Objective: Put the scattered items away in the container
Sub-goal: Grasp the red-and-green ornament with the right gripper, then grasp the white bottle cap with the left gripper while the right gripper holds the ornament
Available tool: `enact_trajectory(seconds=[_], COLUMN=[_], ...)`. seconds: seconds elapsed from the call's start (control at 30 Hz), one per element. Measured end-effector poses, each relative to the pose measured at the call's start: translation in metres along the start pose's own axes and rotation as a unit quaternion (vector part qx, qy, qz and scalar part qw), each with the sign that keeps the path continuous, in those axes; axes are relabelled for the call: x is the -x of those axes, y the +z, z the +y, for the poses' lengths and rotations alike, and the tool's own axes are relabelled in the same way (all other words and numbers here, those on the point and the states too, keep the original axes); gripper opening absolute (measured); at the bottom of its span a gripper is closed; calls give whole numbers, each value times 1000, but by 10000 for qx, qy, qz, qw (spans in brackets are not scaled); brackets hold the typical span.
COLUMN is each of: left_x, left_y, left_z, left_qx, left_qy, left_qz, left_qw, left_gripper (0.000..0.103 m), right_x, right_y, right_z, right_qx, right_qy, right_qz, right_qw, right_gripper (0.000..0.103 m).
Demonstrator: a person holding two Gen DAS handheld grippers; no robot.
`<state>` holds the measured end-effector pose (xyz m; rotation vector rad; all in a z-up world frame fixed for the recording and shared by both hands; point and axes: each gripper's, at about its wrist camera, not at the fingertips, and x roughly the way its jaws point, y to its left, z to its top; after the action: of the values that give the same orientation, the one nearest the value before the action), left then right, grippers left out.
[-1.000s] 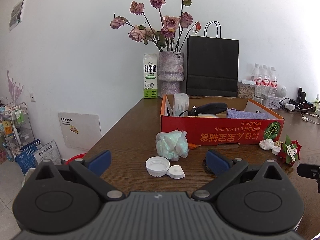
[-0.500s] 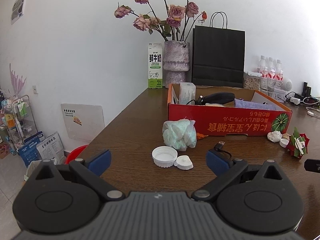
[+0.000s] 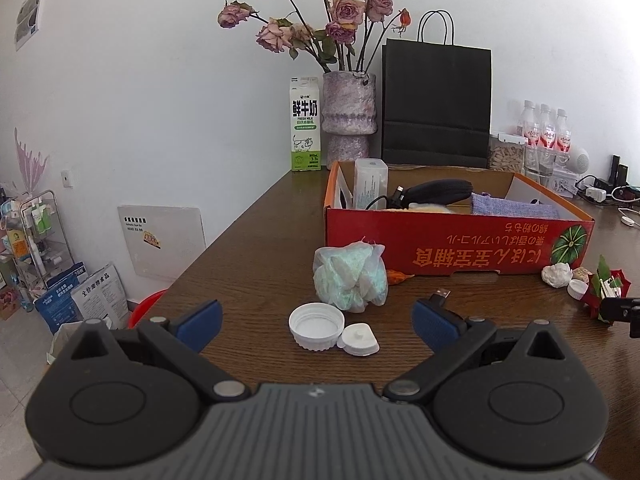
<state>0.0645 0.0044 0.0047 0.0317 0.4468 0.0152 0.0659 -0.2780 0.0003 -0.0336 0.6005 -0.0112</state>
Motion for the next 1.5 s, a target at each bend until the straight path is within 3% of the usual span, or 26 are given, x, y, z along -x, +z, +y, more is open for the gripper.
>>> enact_trajectory(seconds=[0.23, 0.33, 0.43, 0.5, 0.57, 0.8, 1.17, 1.5], left_x=[-4, -6, -8, -7, -7, -7, -5, -30], left_y=[1, 1, 0, 0, 0, -2, -8, -8], left_z=[4, 6, 6, 6, 6, 8, 12, 13], left_qx=[17, 30, 29, 27, 27, 32, -21, -182], left_qy=[66, 92, 104, 96, 97, 147, 149, 237], left_qz=[17, 55, 83, 82, 87, 146, 224, 422], left_qw=[10000, 9999, 9999, 9999, 9999, 9998, 9996, 9987], left_gripper=[103, 103, 103, 103, 103, 103, 103, 103], right_x=[-28, -35, -38, -38, -34, -4, 8, 7], right_y=[15, 18, 18, 16, 14, 2, -21, -27], right_z=[-1, 0, 2, 4, 3, 5, 18, 20], right_qx=[12, 11, 38, 59, 23, 11, -40, -64], right_qy=[-150, -127, -6, 104, 274, 489, 808, 822], right_qz=[101, 137, 208, 230, 172, -227, -160, -261], right_qw=[9998, 9998, 9998, 9997, 9995, 9985, 9966, 9963], right_gripper=[101, 95, 81, 52, 39, 37, 37, 37])
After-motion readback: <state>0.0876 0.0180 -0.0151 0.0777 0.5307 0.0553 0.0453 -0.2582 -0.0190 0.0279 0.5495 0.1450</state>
